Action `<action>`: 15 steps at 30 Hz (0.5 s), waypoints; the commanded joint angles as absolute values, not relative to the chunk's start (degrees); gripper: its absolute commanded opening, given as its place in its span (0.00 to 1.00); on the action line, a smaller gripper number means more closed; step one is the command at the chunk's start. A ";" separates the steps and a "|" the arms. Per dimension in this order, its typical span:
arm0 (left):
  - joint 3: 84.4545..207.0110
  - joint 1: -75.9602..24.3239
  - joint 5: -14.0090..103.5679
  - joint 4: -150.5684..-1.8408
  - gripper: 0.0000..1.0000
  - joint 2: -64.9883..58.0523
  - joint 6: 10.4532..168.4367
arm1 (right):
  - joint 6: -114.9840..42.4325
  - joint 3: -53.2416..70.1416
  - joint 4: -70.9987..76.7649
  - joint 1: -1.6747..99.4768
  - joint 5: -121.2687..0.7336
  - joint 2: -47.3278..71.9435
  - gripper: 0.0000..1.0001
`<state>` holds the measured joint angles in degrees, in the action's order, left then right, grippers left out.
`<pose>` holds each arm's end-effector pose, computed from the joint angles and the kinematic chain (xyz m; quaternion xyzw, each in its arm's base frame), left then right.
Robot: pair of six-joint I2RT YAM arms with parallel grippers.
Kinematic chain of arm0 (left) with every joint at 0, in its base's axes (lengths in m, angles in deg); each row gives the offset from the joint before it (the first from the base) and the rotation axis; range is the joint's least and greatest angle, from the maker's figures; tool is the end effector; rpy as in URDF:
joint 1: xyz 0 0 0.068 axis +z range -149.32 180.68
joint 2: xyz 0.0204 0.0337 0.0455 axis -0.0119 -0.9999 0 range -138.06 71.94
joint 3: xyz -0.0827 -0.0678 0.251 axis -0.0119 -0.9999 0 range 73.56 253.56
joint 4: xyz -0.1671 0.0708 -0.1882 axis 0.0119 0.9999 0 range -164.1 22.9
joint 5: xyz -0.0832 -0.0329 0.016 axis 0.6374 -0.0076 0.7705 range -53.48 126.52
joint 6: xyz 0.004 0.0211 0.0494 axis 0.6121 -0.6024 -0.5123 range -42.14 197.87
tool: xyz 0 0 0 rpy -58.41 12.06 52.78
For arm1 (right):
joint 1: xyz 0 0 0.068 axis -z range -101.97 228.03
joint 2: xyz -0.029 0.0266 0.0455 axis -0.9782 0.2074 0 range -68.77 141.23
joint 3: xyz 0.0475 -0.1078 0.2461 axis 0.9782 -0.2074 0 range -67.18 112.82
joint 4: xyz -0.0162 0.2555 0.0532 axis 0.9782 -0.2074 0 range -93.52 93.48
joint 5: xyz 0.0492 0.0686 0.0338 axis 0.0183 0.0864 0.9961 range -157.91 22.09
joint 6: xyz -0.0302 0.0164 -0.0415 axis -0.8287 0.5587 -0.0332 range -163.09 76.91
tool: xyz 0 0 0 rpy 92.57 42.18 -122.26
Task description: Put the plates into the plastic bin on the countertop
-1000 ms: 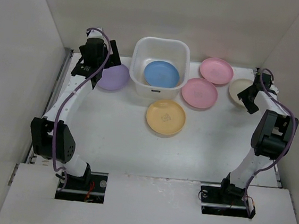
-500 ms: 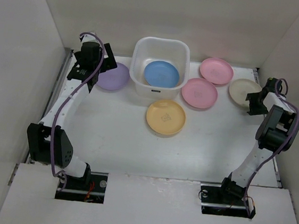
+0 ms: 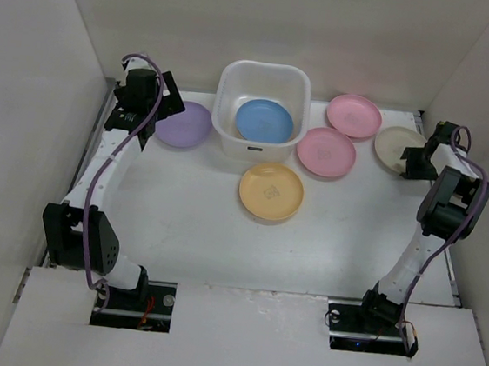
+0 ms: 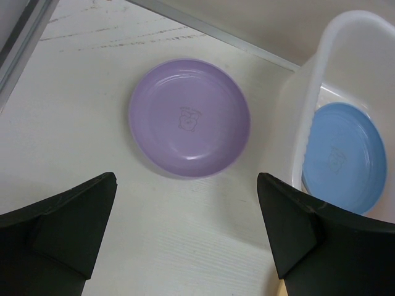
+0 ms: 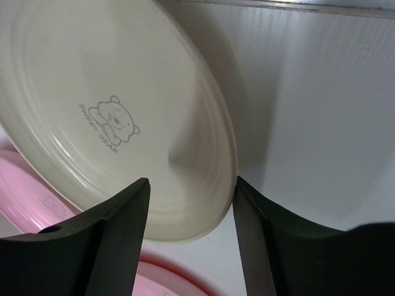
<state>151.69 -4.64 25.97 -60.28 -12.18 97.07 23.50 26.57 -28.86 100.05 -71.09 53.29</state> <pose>0.3445 -0.0255 0.3733 -0.1509 0.8024 -0.0481 0.5754 0.4239 -0.1736 0.1784 0.6805 0.6871 0.0712 0.2445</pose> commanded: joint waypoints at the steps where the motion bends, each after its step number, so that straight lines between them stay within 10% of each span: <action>1: 151.08 -3.23 25.71 -59.86 1.00 -9.19 97.64 | 27.83 30.02 -33.52 99.78 -71.69 54.19 0.60; 15: 150.65 1.25 26.06 -58.02 1.00 -7.43 97.46 | 37.14 36.70 -44.94 97.41 -72.04 57.70 0.29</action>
<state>151.32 0.19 25.97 -57.92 -10.93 97.11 32.96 33.02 -39.83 98.13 -71.22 56.57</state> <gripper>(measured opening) 0.997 0.300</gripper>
